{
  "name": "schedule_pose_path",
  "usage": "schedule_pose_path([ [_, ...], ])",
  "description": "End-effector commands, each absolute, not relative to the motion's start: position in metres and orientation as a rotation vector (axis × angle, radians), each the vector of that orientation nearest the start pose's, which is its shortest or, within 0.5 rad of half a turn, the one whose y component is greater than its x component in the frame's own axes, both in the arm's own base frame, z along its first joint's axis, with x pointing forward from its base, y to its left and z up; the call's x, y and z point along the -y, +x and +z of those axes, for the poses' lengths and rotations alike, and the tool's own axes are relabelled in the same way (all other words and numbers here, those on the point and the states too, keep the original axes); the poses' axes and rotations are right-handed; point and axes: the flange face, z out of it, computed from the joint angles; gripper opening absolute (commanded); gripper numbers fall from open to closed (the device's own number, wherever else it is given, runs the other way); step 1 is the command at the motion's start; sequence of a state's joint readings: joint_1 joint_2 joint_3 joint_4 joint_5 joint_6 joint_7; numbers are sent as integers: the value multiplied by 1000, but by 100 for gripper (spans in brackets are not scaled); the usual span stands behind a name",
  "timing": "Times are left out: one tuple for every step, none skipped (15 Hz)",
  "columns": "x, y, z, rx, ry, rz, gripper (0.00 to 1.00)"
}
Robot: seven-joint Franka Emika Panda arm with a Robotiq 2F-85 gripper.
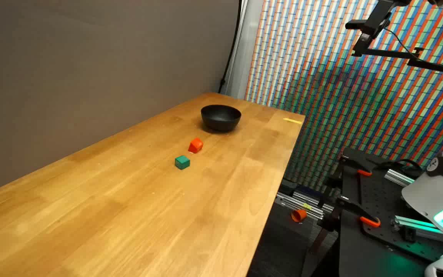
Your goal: Put the blocks in the bowl
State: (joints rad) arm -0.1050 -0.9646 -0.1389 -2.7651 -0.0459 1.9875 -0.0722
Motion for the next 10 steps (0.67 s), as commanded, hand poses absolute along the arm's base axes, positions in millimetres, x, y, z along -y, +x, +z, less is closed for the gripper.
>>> schedule_pose_path([
  [72, 279, 483, -167, -3077, -293, 100],
  [72, 279, 483, -167, -3077, -293, 100],
  [72, 279, 483, -167, -3077, -293, 100],
  [67, 299, 473, -150, -3095, -261, 100],
  [58, 319, 463, -122, -3096, -239, 100],
  [44, 334, 452, -61, -3099, -218, 100],
  [35, 344, 445, -10, -3101, -206, 100],
  [23, 355, 434, 51, -3104, -189, 100],
  [13, 367, 423, 107, -3102, -162, 100],
  [2, 378, 411, 154, -3099, -130, 100],
])
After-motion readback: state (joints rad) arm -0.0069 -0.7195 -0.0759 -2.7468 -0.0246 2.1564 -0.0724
